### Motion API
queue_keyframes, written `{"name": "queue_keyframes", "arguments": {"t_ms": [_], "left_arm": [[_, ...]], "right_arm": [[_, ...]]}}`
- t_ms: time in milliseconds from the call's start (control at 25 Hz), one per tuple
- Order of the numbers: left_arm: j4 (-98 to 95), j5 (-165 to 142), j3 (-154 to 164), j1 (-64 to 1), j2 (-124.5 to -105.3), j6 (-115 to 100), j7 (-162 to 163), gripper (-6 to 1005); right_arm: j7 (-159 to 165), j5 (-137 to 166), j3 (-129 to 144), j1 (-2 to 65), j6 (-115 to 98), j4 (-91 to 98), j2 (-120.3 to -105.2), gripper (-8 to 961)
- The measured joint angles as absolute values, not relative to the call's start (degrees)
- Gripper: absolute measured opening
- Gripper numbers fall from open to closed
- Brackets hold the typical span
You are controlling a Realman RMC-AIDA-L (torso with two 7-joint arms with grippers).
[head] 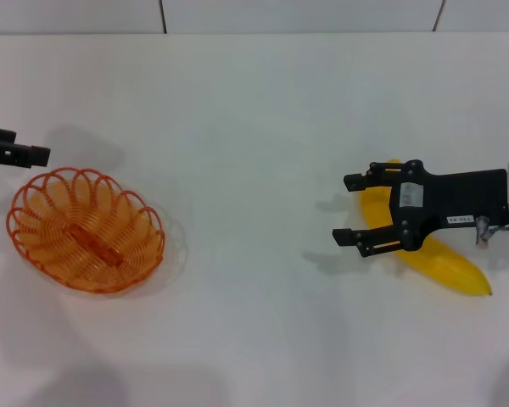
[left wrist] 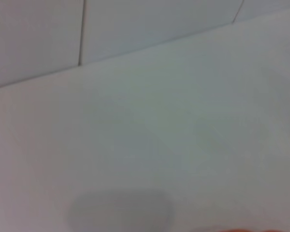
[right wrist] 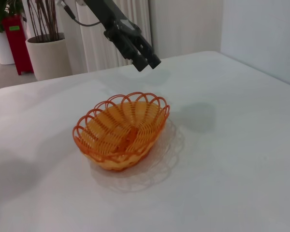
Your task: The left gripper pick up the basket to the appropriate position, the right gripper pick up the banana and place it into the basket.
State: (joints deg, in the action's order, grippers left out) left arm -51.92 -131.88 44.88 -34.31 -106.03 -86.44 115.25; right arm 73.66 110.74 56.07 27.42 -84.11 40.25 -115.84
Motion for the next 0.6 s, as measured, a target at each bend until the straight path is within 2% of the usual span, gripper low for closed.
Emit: {"name": "queue_keyframes", "arguments": {"t_ms": [320,600], "left_arm": [[-51.4,-137.9,45.2,-35.6,-106.35,-84.6,116.5,707],[-51.1,-143.3,45.5,-36.7,-108.64,-81.9,116.1,696]], "right_arm": [[73.7,110.7,56.1,27.6,-84.1,40.3,-115.84,891],[73.7,110.7,56.2,27.8,-84.1,40.3,-115.84,891]]}}
